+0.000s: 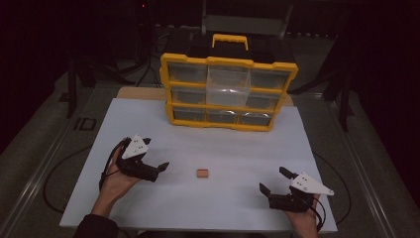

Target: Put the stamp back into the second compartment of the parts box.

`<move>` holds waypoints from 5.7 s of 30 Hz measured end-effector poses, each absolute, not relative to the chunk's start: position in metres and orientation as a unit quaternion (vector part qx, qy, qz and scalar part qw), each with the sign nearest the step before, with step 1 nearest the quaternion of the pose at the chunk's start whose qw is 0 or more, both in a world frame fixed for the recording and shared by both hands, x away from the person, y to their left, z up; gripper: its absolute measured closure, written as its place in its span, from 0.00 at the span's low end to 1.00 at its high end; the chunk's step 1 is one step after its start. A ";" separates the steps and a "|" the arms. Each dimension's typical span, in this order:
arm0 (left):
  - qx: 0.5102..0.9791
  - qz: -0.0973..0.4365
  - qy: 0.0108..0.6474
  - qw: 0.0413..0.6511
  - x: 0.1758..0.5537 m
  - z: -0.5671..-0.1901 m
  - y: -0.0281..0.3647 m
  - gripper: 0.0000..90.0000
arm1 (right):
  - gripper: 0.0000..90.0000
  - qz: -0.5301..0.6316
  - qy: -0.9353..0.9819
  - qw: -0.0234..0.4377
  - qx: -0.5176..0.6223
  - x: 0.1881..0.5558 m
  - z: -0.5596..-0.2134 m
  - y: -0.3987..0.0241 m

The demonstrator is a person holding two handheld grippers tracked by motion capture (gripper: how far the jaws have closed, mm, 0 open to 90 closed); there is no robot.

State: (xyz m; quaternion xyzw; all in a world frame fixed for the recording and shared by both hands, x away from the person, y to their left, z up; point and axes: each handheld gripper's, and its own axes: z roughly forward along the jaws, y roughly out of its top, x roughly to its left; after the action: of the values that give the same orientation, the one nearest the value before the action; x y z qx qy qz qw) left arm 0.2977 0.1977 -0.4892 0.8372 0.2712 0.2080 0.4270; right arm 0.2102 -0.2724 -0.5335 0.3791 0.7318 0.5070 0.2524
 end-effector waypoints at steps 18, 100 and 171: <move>0.861 0.188 0.247 0.403 0.311 -0.490 0.172 0.00 | 0.08 0.504 0.733 0.251 0.382 0.212 -0.535 -0.274; 0.958 0.071 0.145 0.238 0.344 -0.537 0.062 0.27 | 0.08 0.503 0.731 0.250 0.389 0.214 -0.537 -0.275; 0.943 0.087 0.174 0.269 0.345 -0.477 0.121 0.74 | 0.08 0.508 0.730 0.243 0.387 0.214 -0.539 -0.274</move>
State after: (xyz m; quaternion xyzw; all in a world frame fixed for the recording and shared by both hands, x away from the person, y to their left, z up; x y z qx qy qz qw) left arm 0.3453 0.1213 -0.4766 0.9432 0.1738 0.0866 0.2694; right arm 0.2143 -0.2735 -0.5385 0.3873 0.7299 0.5079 0.2435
